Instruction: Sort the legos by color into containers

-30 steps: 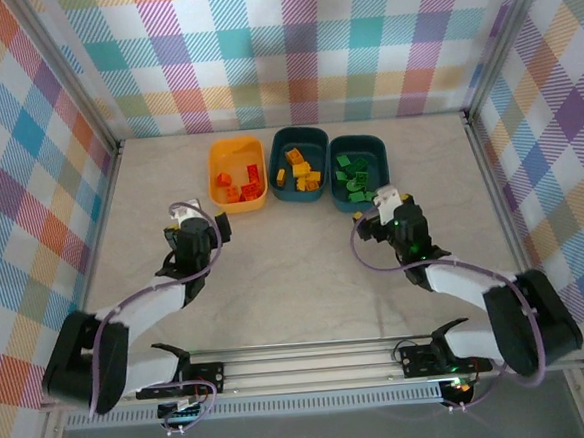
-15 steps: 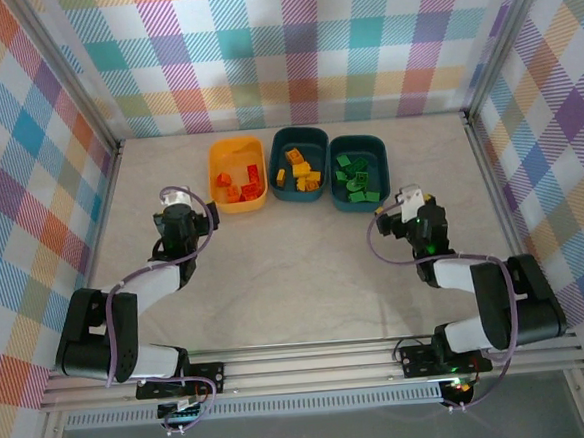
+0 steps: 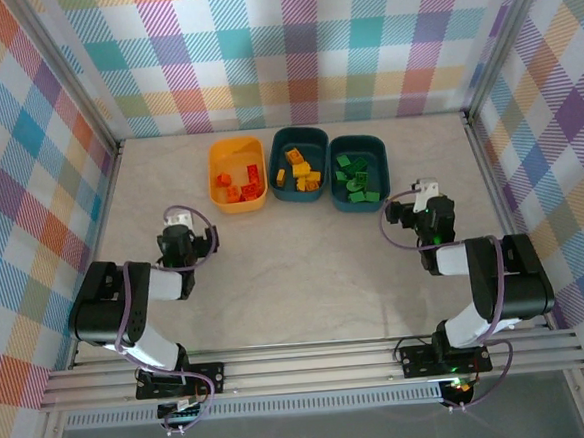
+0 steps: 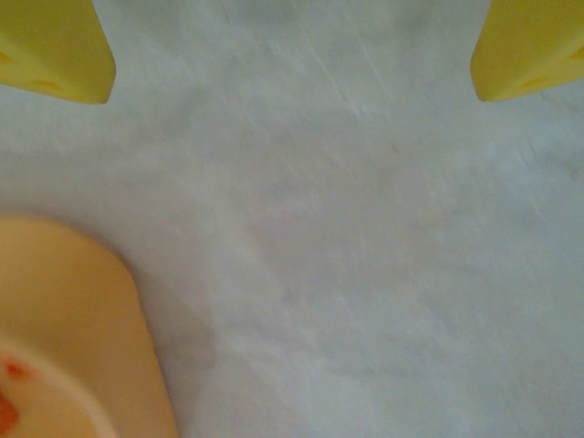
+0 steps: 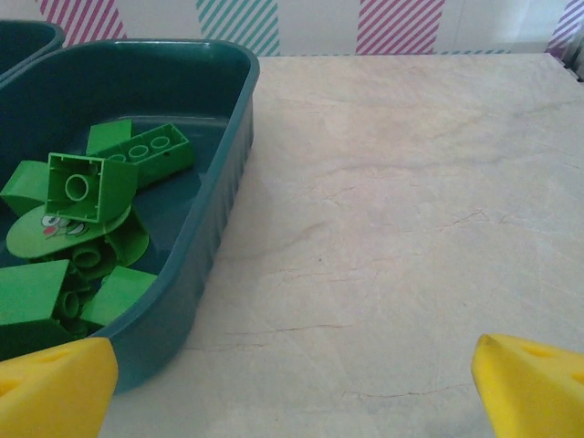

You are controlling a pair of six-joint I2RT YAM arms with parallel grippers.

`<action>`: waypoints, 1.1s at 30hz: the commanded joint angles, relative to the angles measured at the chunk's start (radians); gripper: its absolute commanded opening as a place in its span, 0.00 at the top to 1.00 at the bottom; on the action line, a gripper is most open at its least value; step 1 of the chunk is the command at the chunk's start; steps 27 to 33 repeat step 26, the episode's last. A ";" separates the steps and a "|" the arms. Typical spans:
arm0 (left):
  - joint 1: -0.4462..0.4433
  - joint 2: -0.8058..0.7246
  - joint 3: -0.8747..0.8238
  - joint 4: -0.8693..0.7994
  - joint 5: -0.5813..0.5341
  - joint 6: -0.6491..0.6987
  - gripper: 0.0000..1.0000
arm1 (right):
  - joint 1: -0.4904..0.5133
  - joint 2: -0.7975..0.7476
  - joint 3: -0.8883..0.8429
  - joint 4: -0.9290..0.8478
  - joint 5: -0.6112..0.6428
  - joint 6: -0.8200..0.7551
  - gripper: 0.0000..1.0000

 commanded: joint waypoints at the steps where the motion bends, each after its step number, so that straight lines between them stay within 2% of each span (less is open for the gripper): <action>1: 0.016 -0.015 0.024 0.037 0.071 -0.017 0.00 | -0.010 -0.001 0.011 -0.027 -0.030 0.030 0.00; 16: 0.010 -0.018 0.025 0.029 0.063 -0.010 0.00 | -0.011 -0.001 0.008 -0.019 -0.031 0.029 0.00; 19: 0.016 -0.015 0.040 0.005 0.116 0.001 0.00 | -0.011 -0.002 0.008 -0.019 -0.030 0.029 0.00; 33: 0.015 -0.019 0.032 0.019 0.112 0.003 0.00 | -0.010 -0.004 0.006 -0.017 -0.031 0.030 0.00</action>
